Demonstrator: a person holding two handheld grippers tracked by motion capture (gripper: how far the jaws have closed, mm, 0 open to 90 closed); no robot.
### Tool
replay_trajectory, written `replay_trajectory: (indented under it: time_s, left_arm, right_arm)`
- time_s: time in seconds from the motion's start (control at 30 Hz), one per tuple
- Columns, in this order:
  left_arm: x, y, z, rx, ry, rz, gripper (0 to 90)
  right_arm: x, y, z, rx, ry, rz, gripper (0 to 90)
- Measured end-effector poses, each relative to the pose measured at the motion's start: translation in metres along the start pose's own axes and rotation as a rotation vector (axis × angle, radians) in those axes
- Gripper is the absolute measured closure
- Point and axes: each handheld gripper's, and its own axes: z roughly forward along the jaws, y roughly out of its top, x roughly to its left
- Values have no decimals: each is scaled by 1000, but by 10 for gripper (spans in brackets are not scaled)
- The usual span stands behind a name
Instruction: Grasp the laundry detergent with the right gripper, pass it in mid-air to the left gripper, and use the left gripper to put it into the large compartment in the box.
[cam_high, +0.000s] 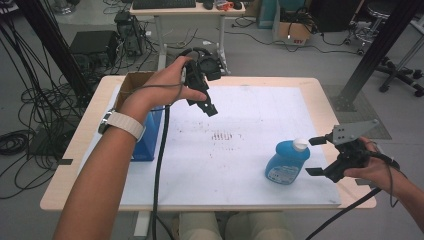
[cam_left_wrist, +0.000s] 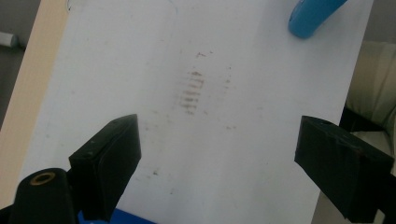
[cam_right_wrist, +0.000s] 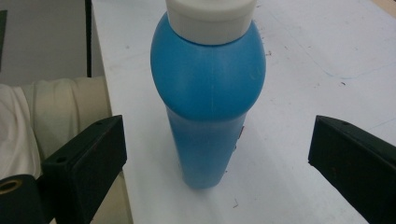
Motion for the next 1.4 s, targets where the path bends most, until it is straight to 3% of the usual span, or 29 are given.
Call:
replay_trajectory:
  time_s: [0.73,1.4]
  left_arm:
    - [3,-2,3,-2,-3,-5,146]
    - [4,-2,4,-4,-5,-9,146]
  right_arm:
    - [-1,-14,7,-68,12,23,59]
    - [-2,-21,9,-95,15,27,73]
